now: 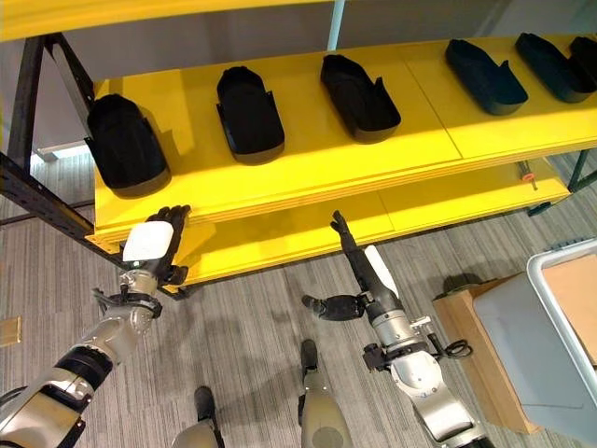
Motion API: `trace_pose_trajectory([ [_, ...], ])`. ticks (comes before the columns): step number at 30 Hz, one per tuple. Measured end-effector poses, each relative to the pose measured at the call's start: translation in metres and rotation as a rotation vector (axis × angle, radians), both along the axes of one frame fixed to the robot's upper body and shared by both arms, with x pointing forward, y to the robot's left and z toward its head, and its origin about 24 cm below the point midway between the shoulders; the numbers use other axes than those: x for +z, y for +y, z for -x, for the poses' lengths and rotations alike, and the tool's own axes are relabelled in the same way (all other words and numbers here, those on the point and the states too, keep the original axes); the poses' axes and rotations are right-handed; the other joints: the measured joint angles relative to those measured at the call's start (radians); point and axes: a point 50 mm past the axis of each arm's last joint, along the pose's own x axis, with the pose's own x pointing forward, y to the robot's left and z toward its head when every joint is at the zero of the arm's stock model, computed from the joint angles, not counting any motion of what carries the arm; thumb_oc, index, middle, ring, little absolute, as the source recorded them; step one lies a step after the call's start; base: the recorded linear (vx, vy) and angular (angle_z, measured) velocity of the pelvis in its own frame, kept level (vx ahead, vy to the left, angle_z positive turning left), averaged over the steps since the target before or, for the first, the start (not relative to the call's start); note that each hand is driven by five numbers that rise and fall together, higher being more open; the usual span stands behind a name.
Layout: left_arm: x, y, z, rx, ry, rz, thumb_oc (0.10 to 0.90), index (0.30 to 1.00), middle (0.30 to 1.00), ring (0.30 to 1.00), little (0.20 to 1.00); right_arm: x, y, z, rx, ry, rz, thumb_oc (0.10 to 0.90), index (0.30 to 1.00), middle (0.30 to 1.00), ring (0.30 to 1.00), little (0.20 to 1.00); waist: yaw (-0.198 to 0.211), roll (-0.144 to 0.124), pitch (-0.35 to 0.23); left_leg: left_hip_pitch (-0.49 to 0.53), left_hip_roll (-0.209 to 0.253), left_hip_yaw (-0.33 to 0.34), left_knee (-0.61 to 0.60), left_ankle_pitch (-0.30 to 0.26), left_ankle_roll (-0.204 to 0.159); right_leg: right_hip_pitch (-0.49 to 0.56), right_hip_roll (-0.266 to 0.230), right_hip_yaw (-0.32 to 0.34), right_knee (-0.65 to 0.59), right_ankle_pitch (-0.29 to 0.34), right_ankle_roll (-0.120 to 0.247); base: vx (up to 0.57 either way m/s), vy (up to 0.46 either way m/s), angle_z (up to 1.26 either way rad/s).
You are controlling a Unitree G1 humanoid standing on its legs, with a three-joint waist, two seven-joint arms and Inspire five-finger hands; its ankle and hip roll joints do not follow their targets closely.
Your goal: Move parts from the plastic box to the shelf.
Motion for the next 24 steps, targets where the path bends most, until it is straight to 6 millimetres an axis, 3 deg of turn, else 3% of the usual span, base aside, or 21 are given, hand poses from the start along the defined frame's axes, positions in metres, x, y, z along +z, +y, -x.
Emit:
trace_pose_trajectory([
  [7,0.028,0.002,-0.006,-0.018,-0.084,-0.020,0.900,1.000,1.000,1.000,1.000,0.001,-0.001,0.000,-0.001,-0.002,0.001,0.900,1.000,1.000,1.000,1.000,-0.001,0.004,0.005,0.002,0.000,0.000,-0.006,0.003,0.006,0.001,0.001,-0.001,-0.001,0.006,0.006,0.00,0.000,0.00],
  [14,0.056,-0.019,-0.002,-0.122,-0.198,0.023,0.900,1.000,1.000,1.000,1.000,0.004,-0.003,-0.002,-0.011,-0.016,0.002,0.900,1.000,1.000,1.000,1.000,0.001,0.013,0.055,0.031,0.003,0.008,-0.019,0.000,-0.002,0.021,0.011,0.000,-0.005,0.017,-0.001,0.00,-0.001,-0.03],
  [24,0.055,-0.024,0.007,-0.176,-0.206,0.036,0.900,1.000,1.000,1.000,1.000,0.009,-0.007,-0.005,-0.029,-0.037,0.001,0.900,1.000,1.000,1.000,1.000,0.002,0.014,0.055,0.054,0.001,0.016,-0.018,-0.007,0.002,0.043,0.009,0.002,-0.006,0.002,0.009,0.00,0.000,-0.01],
])
